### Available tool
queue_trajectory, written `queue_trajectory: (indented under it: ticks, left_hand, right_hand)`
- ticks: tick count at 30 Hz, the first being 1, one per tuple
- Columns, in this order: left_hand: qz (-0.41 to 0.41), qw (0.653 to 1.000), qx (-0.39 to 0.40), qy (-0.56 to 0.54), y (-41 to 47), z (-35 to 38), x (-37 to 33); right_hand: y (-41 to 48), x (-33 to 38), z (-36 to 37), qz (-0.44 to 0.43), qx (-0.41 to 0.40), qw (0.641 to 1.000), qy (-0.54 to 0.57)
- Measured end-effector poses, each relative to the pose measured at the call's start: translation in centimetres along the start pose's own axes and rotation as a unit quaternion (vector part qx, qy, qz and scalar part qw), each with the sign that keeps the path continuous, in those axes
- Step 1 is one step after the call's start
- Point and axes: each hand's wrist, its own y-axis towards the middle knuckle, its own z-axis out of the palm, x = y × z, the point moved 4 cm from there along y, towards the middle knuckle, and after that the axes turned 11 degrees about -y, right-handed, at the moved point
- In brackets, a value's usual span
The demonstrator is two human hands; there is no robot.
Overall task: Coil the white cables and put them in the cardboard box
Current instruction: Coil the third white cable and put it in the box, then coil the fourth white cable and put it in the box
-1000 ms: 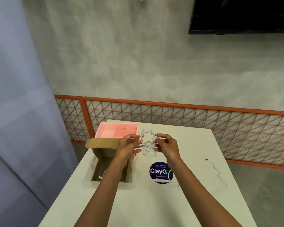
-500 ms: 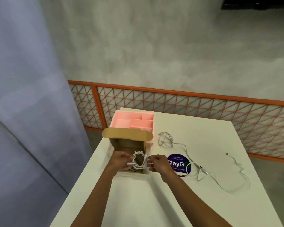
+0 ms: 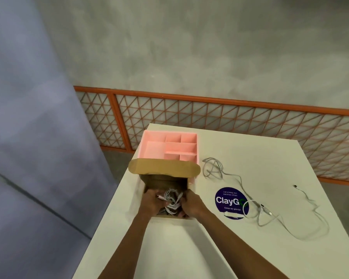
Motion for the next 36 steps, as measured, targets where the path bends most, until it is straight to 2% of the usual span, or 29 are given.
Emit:
queue_trajectory:
  ticks: [5, 11, 17, 21, 24, 29, 33, 36]
  left_hand:
    - [-0.004, 1.000, -0.010, 0.023, 0.5, 0.7, 0.1]
    - [0.041, 0.994, -0.014, 0.097, 0.5, 1.3, 0.2]
    - [0.137, 0.974, -0.141, 0.115, -1.8, 2.4, -0.5]
    - [0.176, 0.960, -0.174, 0.129, -3.8, 4.7, -1.5]
    - [0.252, 0.950, -0.133, 0.124, -4.9, 7.4, -2.4]
    - [0.309, 0.944, 0.010, 0.114, -5.9, 13.6, -4.8]
    - [0.291, 0.945, 0.084, 0.121, -5.4, 18.3, -5.7]
    - [0.255, 0.953, 0.116, 0.120, -4.6, 21.4, -6.1]
  right_hand:
    - [1.2, 0.8, 0.9, 0.012, 0.021, 0.999, -0.037]
    - [1.0, 1.0, 0.9, 0.024, 0.064, 0.997, -0.045]
    - [0.1, -0.9, -2.5, -0.035, 0.039, 0.999, -0.006]
    - [-0.4, -4.2, -4.9, -0.017, 0.053, 0.998, 0.004]
    - [-0.8, -6.9, -6.3, 0.009, 0.038, 0.999, -0.001]
    - [-1.6, -12.3, -10.9, 0.044, -0.118, 0.991, -0.035]
    - [-3.0, -15.9, -14.7, 0.065, -0.194, 0.978, -0.030]
    - [-3.7, -18.7, -16.7, 0.085, -0.206, 0.974, -0.027]
